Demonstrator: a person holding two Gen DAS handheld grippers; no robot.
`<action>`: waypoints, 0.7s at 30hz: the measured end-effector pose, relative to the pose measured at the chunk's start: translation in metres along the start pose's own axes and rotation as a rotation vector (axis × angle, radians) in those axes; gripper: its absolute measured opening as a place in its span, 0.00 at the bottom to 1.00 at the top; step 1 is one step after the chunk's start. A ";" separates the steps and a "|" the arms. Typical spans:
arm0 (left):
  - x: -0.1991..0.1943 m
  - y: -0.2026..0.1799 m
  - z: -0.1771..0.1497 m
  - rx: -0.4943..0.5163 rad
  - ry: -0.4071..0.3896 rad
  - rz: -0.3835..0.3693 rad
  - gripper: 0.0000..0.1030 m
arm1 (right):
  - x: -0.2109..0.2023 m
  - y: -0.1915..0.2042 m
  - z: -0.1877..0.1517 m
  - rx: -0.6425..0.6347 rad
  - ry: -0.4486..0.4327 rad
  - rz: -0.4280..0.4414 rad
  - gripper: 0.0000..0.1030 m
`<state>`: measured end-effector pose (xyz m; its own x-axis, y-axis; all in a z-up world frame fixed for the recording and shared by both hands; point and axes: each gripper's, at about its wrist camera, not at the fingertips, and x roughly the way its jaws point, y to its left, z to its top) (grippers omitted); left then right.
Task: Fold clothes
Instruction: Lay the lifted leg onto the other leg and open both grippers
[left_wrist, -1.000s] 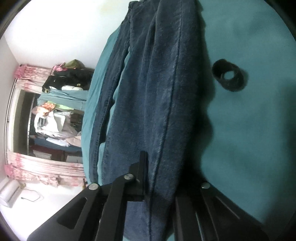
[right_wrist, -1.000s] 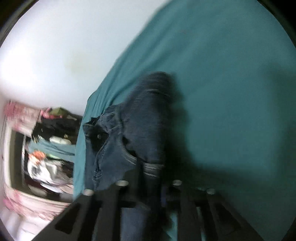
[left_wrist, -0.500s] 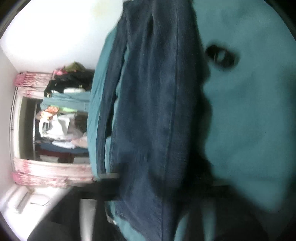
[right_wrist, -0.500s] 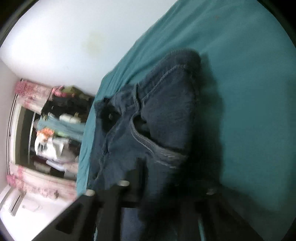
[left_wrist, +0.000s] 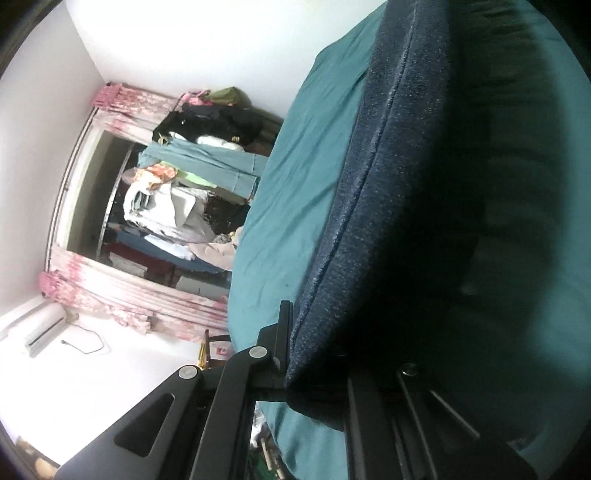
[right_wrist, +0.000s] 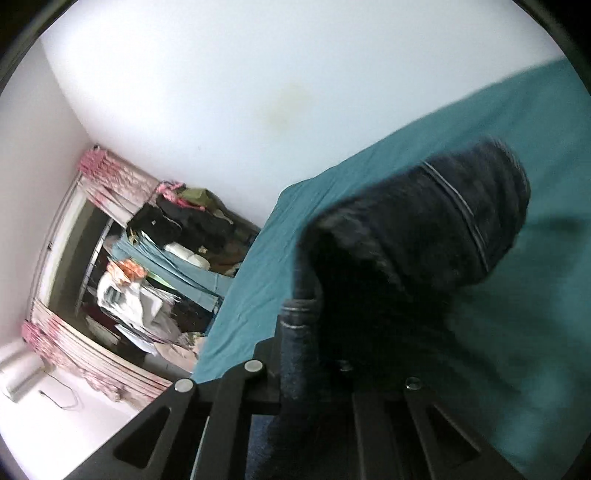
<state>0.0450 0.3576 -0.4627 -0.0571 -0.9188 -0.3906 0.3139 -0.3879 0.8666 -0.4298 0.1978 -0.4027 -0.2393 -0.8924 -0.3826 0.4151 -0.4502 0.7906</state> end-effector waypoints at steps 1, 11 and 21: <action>0.011 0.002 0.001 -0.004 0.005 0.001 0.08 | 0.017 0.011 0.002 -0.014 0.008 -0.008 0.07; 0.147 0.035 0.013 -0.072 0.154 -0.093 0.08 | 0.194 0.094 -0.008 -0.202 0.113 -0.194 0.07; 0.199 0.021 -0.004 -0.026 0.299 -0.117 0.79 | 0.250 0.085 -0.086 -0.219 0.210 -0.285 0.66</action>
<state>0.0444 0.1671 -0.5237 0.1860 -0.8044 -0.5642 0.3459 -0.4838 0.8039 -0.3786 -0.0661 -0.4725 -0.1966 -0.7078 -0.6785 0.5408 -0.6555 0.5272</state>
